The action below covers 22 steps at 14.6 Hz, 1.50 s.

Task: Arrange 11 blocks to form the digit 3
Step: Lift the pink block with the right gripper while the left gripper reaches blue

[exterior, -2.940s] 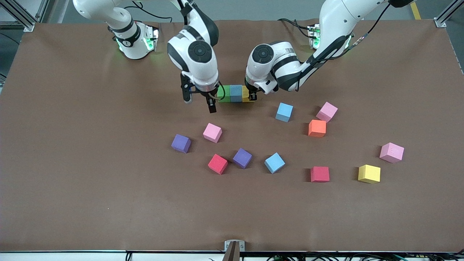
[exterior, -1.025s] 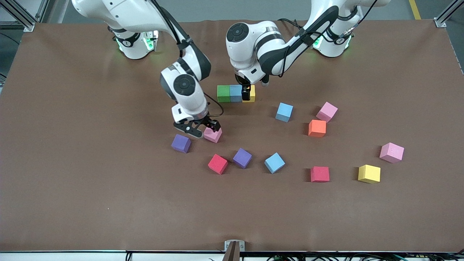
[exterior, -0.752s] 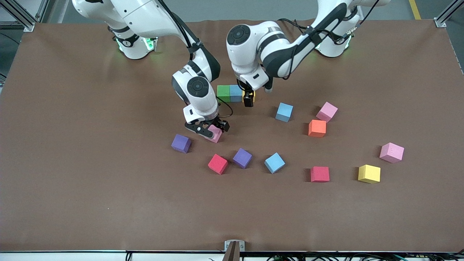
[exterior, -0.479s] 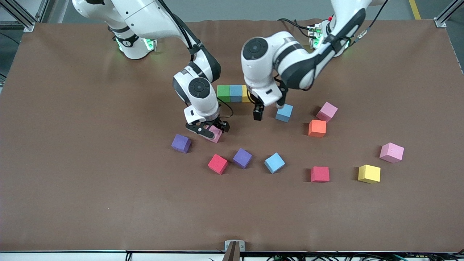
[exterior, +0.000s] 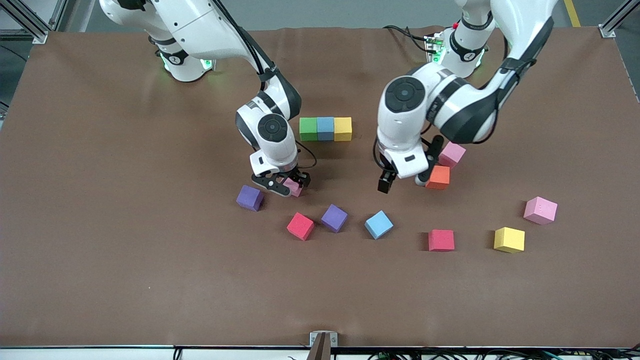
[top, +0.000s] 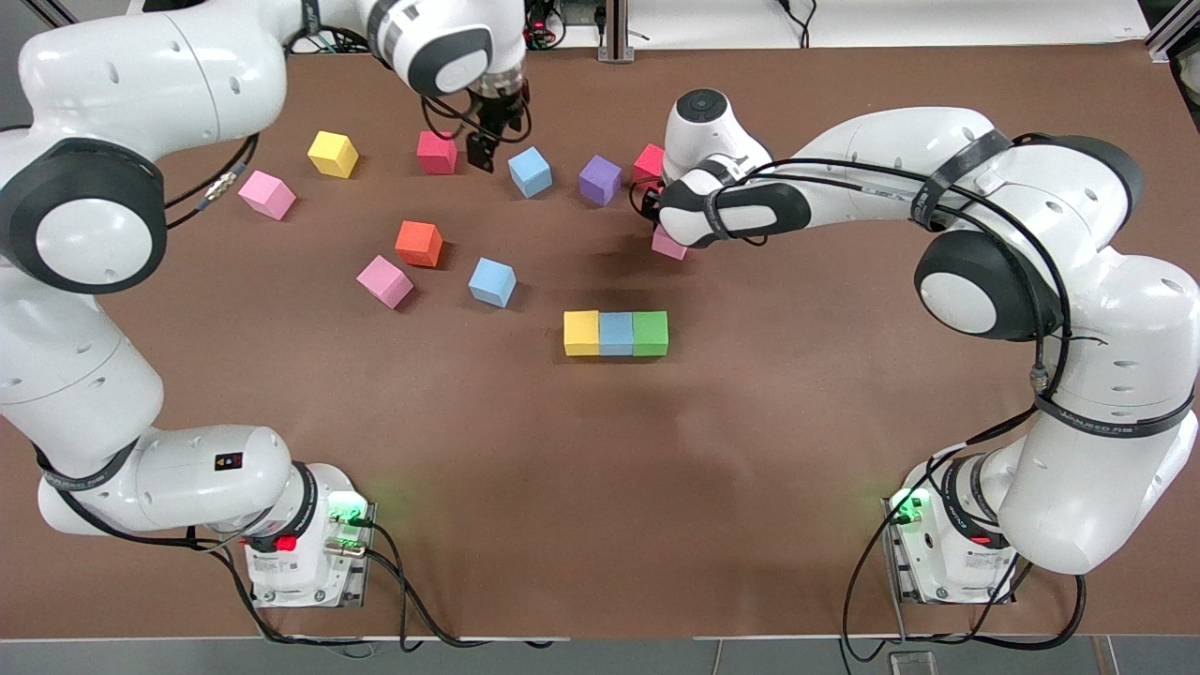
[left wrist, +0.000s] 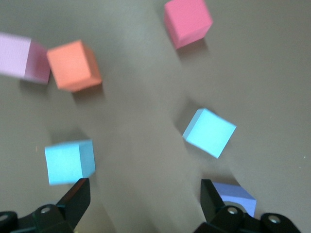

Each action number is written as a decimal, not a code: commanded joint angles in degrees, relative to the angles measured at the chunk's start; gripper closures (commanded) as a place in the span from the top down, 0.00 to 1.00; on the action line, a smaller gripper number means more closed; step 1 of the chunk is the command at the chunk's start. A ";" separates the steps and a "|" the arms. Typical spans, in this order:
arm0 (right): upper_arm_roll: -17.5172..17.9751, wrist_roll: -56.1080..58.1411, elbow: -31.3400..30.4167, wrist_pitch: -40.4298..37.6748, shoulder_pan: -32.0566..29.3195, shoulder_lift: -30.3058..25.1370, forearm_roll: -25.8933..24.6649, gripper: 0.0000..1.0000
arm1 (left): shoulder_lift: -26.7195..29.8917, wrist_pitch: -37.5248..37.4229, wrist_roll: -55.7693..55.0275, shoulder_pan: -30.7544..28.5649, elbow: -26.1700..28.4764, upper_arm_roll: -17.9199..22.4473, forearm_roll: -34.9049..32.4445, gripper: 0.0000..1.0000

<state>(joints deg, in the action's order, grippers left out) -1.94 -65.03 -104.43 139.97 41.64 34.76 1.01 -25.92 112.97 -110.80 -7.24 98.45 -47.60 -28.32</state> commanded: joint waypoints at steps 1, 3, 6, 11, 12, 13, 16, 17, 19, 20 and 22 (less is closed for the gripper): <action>0.27 -1.06 0.72 -0.31 -0.33 0.48 -1.18 0.32 | -3.59 -1.61 6.11 -1.37 -5.35 -0.65 -0.69 1.00; 0.27 -0.36 0.72 -0.58 0.28 0.40 -1.18 0.07 | -6.41 -1.79 8.40 -1.29 -8.35 -0.56 -1.21 1.00; 1.05 11.55 0.19 -0.23 0.90 -0.40 -1.97 0.05 | -9.50 -1.79 15.77 -0.50 -10.99 2.42 -1.22 1.00; 1.23 18.10 -1.65 -0.23 3.45 -3.11 -1.97 0.05 | -16.78 -1.00 25.19 0.55 -17.05 3.83 -1.04 1.00; 1.23 18.10 -2.61 -0.05 4.15 -3.90 -1.97 0.03 | -17.14 -0.83 27.03 1.25 -17.15 4.79 -1.04 1.00; 1.23 18.01 -3.23 -0.05 4.85 -4.52 -1.97 0.03 | -17.15 0.31 29.13 2.48 -17.15 6.45 -0.95 1.00; 1.23 17.92 -6.39 0.56 5.73 -6.37 -1.97 0.02 | -18.89 4.26 30.56 4.68 -17.41 9.19 -0.86 1.00; 1.23 17.92 -7.62 1.43 5.74 -6.98 -1.97 0.02 | -20.30 5.84 30.39 4.69 -18.19 9.28 -0.78 1.00; 1.23 17.92 -10.00 3.81 6.09 -7.43 -1.97 0.02 | -22.85 6.73 30.38 5.21 -19.34 9.28 -0.86 0.98; 1.32 17.84 -10.27 4.34 6.17 -7.43 -1.97 0.02 | -23.21 6.74 30.64 5.39 -19.35 9.37 -0.95 0.98; 1.32 17.57 -10.79 4.52 7.05 -7.43 -1.97 0.02 | -23.30 6.74 30.65 5.39 -19.35 9.90 -0.69 0.98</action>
<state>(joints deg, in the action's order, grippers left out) -0.52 -47.58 -112.18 143.56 47.66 29.71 -0.32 -48.34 120.00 -80.99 -2.59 81.17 -38.30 -28.32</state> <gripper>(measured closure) 0.410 0.022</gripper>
